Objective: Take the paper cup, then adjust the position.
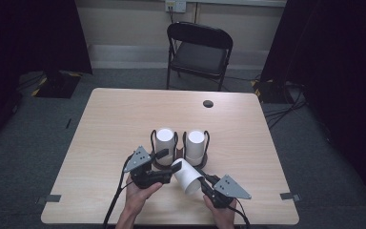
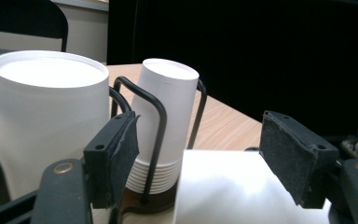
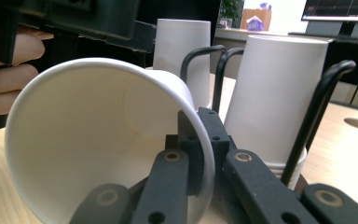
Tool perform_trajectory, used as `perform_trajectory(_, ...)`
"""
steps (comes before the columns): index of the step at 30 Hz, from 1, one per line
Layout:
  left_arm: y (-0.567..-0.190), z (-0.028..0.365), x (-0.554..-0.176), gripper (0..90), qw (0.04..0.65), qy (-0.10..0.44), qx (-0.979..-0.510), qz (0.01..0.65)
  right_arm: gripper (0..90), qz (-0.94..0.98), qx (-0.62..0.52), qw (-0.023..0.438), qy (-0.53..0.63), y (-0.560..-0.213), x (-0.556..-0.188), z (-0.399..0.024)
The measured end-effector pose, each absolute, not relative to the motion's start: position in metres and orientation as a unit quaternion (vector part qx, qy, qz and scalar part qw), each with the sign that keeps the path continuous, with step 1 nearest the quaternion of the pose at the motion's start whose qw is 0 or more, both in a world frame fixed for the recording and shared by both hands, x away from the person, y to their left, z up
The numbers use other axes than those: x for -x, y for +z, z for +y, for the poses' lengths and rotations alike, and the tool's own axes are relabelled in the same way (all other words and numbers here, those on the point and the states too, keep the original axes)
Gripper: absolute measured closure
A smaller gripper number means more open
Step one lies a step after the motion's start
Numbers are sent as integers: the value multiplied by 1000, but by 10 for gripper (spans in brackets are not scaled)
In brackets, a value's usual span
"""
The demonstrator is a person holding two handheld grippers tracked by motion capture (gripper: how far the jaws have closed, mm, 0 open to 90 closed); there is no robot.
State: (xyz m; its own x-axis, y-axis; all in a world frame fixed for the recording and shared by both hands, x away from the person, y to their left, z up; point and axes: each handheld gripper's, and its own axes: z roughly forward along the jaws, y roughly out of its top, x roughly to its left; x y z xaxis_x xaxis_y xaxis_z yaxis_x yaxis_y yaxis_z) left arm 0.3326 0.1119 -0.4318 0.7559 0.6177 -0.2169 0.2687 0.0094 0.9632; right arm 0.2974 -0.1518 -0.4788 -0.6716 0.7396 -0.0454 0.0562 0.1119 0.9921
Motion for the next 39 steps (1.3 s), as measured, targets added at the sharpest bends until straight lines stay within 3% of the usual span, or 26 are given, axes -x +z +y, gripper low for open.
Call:
perform_trajectory(16,-450,124,-327,231,613,186,-708,296,890,723,-347,214,558,-461,-308,-165)
perform_trajectory(39,-460,111,-311,187,568,206,-759,242,891,781,-362,126,494,-440,-328,-170)
